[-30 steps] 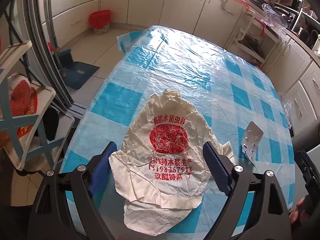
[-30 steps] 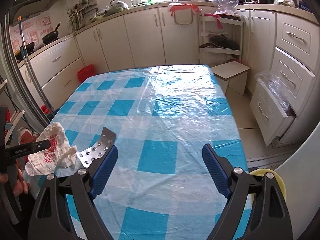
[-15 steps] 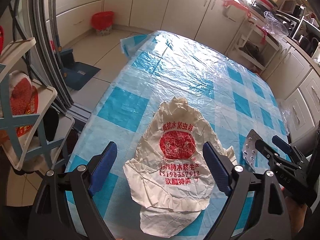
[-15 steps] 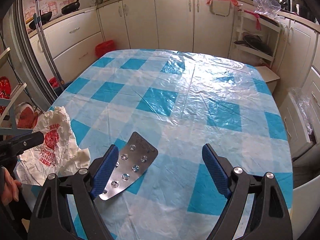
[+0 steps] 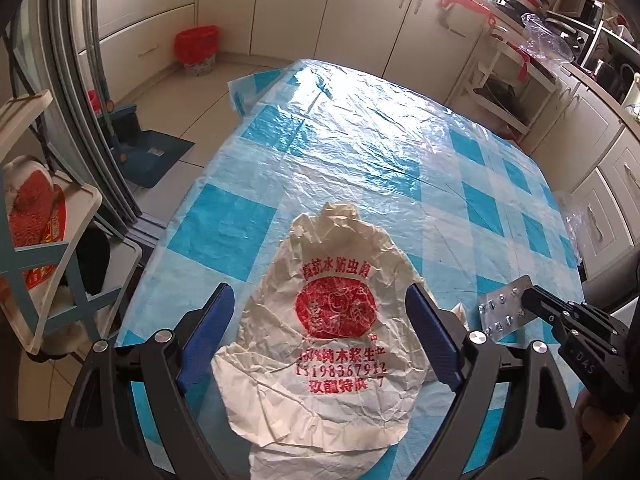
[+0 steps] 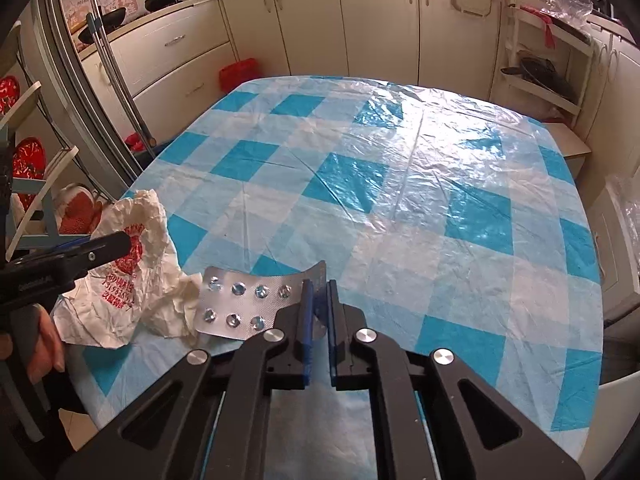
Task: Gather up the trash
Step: 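Grasp the silver blister pack with the right gripper, then grasp the white printed plastic bag with the left gripper and lift it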
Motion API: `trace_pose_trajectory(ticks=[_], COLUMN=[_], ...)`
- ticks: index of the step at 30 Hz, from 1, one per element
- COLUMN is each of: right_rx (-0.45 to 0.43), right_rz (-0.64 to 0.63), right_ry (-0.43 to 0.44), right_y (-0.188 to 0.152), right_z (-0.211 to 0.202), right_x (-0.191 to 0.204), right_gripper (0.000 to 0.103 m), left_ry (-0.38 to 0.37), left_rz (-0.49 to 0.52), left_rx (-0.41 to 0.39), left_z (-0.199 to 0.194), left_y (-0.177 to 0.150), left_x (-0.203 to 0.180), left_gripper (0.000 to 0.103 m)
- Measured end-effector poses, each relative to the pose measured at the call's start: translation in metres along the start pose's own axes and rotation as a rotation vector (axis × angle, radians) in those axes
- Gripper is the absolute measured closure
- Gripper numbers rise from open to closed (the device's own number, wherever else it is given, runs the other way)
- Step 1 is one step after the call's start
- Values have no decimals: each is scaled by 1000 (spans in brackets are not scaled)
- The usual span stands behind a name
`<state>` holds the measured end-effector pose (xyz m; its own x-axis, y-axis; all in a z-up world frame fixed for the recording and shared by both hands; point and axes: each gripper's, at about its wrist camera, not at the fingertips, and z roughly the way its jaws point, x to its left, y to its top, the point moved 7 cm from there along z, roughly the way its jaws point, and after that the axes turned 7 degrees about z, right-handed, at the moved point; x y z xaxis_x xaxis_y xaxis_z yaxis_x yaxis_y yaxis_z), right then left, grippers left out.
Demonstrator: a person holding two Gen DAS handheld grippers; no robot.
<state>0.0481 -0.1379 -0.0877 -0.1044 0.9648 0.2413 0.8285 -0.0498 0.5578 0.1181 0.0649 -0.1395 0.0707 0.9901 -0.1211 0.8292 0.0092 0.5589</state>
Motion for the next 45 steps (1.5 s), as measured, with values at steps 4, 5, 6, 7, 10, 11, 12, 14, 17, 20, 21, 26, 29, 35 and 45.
trace_pose_trajectory(ticks=[4, 5, 6, 7, 10, 11, 12, 14, 17, 20, 21, 26, 29, 35, 45], right_rx=[-11, -16, -21, -23, -26, -29, -27, -14, 5, 7, 8, -6, -33, -78, -147], right_rz=[71, 83, 94, 108, 163, 181, 204, 254, 325, 328, 321, 281, 271, 275, 305], right_ry=[5, -7, -21, -29, -48, -46, -36, -6, 53, 87, 92, 91, 90, 88, 84], right_y=[-7, -10, -13, -17, -28, -31, -34, -39, -48, -50, -50, -50, -47, -40, -35], right_z=[-23, -29, -36, -42, -55, -58, -60, -59, -55, -51, -51, -53, -57, -64, -79], right_x=[-25, -31, -38, -45, -67, -73, -79, -88, -96, -90, -87, -79, -76, -83, -92], right_gripper=[100, 100, 100, 100, 100, 100, 100, 97, 90, 88, 88, 96, 98, 99, 99], left_ry=[-37, -48, -55, -61, -83, -85, -85, -86, -79, -82, -82, -84, -86, -80, -128], left_rz=[68, 92, 123, 150, 219, 234, 242, 239, 198, 149, 141, 131, 138, 185, 180], left_rx=[-6, -8, -10, -11, -13, -14, -14, -10, -3, 3, 3, -19, -18, -35, -114], left_z=[3, 3, 3, 3, 1, 0, 0, 1, 5, 9, 10, 12, 13, 10, -11], left_y=[2, 2, 2, 1, -1, -1, -1, -1, 0, 2, 2, 5, 5, 4, 11], left_x=[-28, -37, -47, -56, -79, -85, -89, -91, -88, -83, -82, -86, -91, -99, -105], left_gripper=[20, 20, 20, 21, 22, 22, 22, 22, 22, 22, 22, 40, 58, 81, 99])
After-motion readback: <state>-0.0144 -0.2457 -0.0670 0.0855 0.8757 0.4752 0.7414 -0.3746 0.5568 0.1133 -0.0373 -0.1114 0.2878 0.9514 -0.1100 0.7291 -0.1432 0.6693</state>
